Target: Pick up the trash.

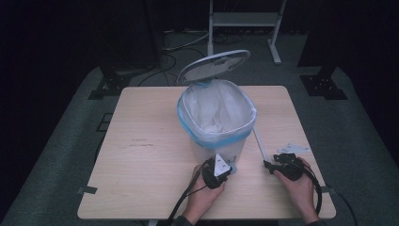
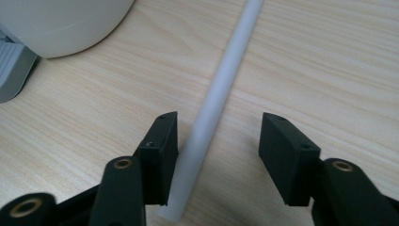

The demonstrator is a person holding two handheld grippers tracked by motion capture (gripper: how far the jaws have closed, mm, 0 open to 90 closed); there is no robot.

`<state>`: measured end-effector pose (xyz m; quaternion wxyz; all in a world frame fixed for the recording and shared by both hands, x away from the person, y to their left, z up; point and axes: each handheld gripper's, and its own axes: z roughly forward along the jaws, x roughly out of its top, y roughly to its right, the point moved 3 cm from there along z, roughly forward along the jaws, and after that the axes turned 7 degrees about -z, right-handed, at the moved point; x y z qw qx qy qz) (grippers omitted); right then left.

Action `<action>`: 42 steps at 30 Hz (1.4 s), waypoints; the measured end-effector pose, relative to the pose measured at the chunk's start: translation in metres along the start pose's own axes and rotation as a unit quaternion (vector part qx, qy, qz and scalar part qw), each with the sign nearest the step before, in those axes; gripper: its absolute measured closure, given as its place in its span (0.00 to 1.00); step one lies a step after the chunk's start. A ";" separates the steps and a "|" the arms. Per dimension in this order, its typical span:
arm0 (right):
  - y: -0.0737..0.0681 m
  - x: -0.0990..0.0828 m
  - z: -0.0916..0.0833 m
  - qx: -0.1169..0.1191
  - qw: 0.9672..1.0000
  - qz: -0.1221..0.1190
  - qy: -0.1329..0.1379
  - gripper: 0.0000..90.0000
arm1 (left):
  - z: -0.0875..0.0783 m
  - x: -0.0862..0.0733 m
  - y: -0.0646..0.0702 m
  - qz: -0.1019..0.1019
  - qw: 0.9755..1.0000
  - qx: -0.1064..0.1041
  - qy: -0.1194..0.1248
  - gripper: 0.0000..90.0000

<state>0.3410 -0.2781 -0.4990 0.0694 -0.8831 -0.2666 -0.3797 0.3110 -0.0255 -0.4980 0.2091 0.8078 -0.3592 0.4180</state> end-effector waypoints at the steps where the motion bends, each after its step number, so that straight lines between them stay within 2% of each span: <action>1: 0.001 0.000 0.000 0.000 1.000 0.000 0.001 0.55 | 0.000 0.000 0.000 0.000 1.000 0.000 0.000 1.00; 13: 0.009 0.000 -0.001 -0.005 1.000 0.012 0.003 0.76 | 0.000 0.000 0.000 -0.001 1.000 0.001 0.000 1.00; 19: 0.011 -0.001 -0.001 -0.005 1.000 0.016 0.002 0.83 | 0.000 0.000 0.000 0.000 1.000 0.001 0.000 1.00; 25: 0.012 -0.002 -0.002 -0.004 1.000 0.023 0.000 0.88 | 0.000 0.000 0.000 0.000 1.000 0.001 0.000 1.00; 38: 0.016 -0.003 -0.005 0.003 0.999 0.047 -0.003 0.89 | 0.000 0.000 0.000 -0.001 1.000 0.001 0.000 1.00; 42: 0.016 -0.004 -0.006 0.004 0.999 0.047 -0.005 0.89 | 0.000 0.000 0.000 -0.001 1.000 0.001 0.000 1.00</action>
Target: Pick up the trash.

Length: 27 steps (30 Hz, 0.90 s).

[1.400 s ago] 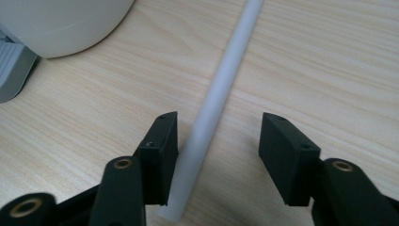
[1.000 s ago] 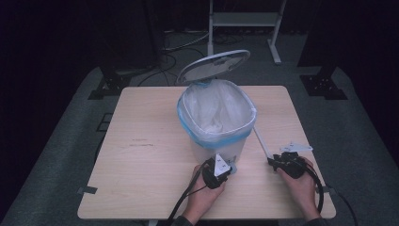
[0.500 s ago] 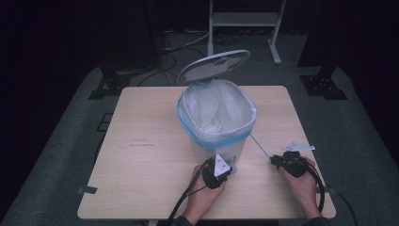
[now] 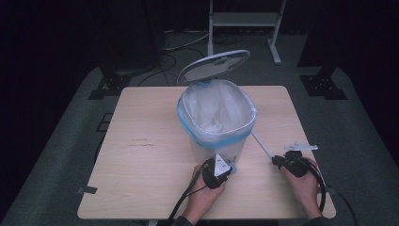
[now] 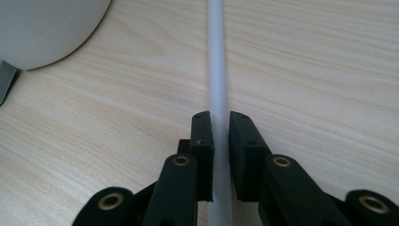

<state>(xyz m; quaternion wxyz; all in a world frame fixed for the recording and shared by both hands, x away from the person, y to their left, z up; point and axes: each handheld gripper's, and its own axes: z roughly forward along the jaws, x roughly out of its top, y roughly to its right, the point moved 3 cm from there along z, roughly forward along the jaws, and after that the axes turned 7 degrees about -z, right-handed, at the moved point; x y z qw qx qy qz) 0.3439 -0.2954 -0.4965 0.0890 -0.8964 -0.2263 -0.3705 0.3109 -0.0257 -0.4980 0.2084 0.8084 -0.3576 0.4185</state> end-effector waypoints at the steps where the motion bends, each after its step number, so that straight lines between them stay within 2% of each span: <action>1: 0.000 0.000 0.000 0.001 1.000 0.000 0.000 0.89 | 0.000 0.000 0.000 0.000 1.000 0.000 0.000 1.00; 12: 0.000 0.002 -0.006 0.005 1.000 0.000 0.003 0.89 | 0.000 0.000 0.000 0.000 1.000 0.000 0.000 1.00; 17: -0.001 0.008 -0.015 0.004 1.000 -0.005 0.017 0.89 | 0.000 0.000 0.000 0.000 1.000 0.000 0.000 1.00; 27: 0.002 0.015 -0.030 0.013 0.999 0.001 0.044 0.89 | 0.000 0.000 0.000 0.000 1.000 0.000 0.000 1.00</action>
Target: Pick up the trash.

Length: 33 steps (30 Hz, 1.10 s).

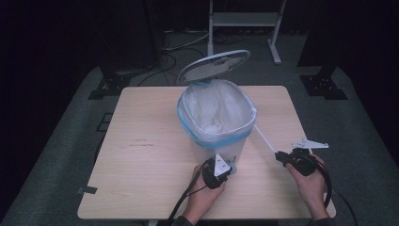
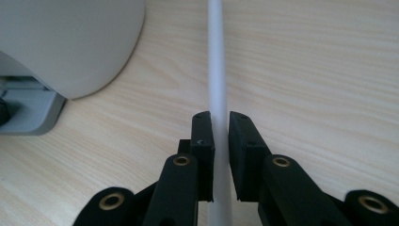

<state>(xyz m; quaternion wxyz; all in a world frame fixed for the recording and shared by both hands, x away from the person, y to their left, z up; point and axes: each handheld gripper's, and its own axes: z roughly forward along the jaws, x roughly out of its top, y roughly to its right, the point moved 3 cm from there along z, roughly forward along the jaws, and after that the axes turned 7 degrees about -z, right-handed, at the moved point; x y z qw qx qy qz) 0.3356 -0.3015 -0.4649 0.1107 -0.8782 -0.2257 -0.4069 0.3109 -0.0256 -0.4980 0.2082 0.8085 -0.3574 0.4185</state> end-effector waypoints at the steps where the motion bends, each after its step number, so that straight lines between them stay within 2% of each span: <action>1: 0.001 0.001 -0.003 0.001 1.000 0.000 0.004 0.89 | 0.000 0.000 0.000 0.000 1.000 0.000 0.000 1.00; 5: 0.003 0.008 -0.014 0.008 0.999 0.002 0.031 0.89 | 0.000 0.000 0.000 0.000 1.000 0.000 0.000 1.00; 12: 0.006 0.017 -0.031 0.017 0.997 -0.004 0.079 0.89 | 0.000 0.000 0.000 -0.001 1.000 0.000 0.001 1.00; 18: 0.007 0.026 -0.046 0.016 0.994 -0.007 0.105 0.89 | 0.000 0.000 0.000 0.003 1.000 0.001 0.002 1.00; 20: 0.008 0.029 -0.051 0.017 0.993 -0.009 0.115 0.89 | 0.000 0.000 0.001 -0.004 1.000 -0.001 0.003 1.00; 24: 0.007 0.036 -0.060 0.022 0.991 -0.007 0.128 0.89 | -0.001 0.000 0.000 0.002 1.000 0.000 -0.004 1.00; 28: 0.007 0.045 -0.072 0.028 0.989 -0.004 0.148 0.89 | 0.000 0.000 0.000 0.000 1.000 -0.001 0.000 1.00; 30: 0.006 0.050 -0.079 0.030 0.987 -0.007 0.159 0.89 | -0.001 0.000 -0.001 0.009 1.000 -0.001 -0.008 1.00; 33: 0.003 0.057 -0.087 0.036 0.985 -0.008 0.166 0.89 | -0.001 0.000 -0.001 0.004 1.000 -0.001 -0.004 1.00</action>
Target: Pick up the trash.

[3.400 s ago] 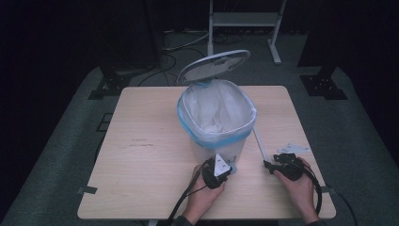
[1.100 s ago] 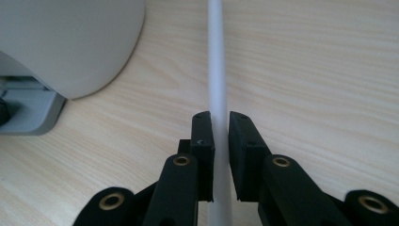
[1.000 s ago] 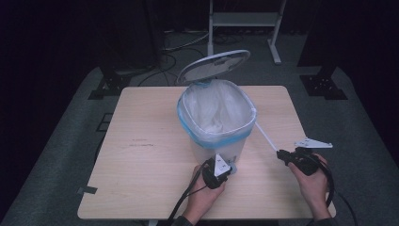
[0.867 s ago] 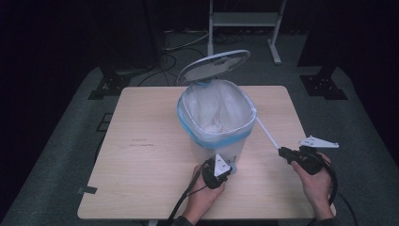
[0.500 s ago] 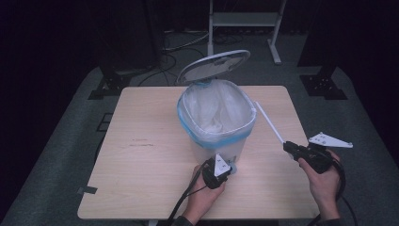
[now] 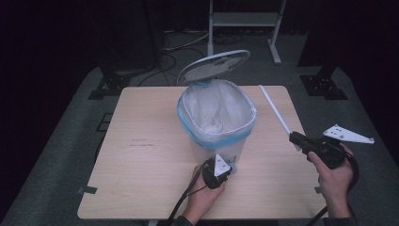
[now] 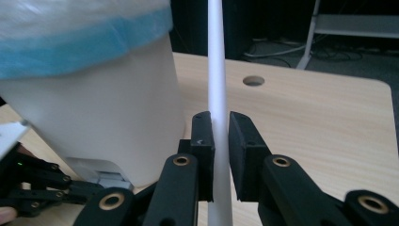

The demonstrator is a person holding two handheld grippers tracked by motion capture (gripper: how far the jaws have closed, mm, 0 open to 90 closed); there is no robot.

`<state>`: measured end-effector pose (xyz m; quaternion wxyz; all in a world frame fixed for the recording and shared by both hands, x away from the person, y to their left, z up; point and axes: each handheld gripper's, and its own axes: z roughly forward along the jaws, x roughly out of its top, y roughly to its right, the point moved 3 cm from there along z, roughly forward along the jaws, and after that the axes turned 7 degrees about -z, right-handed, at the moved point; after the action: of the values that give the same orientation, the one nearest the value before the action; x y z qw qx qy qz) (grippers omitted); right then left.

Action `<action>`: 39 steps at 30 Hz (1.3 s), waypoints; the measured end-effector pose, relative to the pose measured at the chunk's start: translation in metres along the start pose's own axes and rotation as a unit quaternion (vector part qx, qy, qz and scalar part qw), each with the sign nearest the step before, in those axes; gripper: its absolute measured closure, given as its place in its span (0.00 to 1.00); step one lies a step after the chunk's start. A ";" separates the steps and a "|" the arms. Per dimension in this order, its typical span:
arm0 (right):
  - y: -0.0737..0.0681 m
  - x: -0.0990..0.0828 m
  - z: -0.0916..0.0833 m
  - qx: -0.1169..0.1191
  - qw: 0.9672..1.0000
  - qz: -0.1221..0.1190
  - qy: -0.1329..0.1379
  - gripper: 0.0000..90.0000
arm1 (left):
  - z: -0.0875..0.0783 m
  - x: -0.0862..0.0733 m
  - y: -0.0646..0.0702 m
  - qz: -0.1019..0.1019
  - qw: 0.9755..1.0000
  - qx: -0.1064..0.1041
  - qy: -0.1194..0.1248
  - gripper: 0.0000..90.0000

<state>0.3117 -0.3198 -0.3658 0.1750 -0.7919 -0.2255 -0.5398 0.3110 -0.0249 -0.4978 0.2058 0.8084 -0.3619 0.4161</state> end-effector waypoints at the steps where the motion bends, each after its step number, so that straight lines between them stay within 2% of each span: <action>1: -0.002 0.004 -0.002 0.003 1.000 -0.004 0.002 0.89 | 0.000 0.000 0.000 -0.001 1.000 0.000 0.001 1.00; 10: -0.016 0.021 -0.014 0.020 0.999 -0.026 0.015 0.89 | 0.000 0.000 0.000 0.001 1.000 0.003 0.004 1.00; 12: -0.021 0.027 -0.018 0.026 0.999 -0.034 0.021 0.89 | 0.000 0.000 0.001 -0.006 1.000 0.000 0.004 1.00; 16: -0.025 0.032 -0.020 0.032 0.998 -0.038 0.027 0.89 | 0.000 0.000 0.000 -0.003 1.000 0.001 0.001 1.00; 21: -0.035 0.048 -0.024 0.045 0.997 -0.053 0.037 0.89 | 0.000 0.000 0.000 -0.002 1.000 0.001 0.001 1.00; 30: -0.050 0.065 -0.022 0.063 0.994 -0.074 0.044 0.89 | 0.000 0.000 0.000 -0.002 1.000 0.000 0.001 1.00; 39: -0.063 0.078 -0.009 0.082 0.992 -0.086 0.042 0.89 | 0.000 0.000 0.000 -0.001 1.000 0.001 0.002 1.00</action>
<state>0.2950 -0.2582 -0.2877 0.2015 -0.7294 -0.3284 -0.5653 0.3110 -0.0251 -0.4979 0.2062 0.8082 -0.3603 0.4176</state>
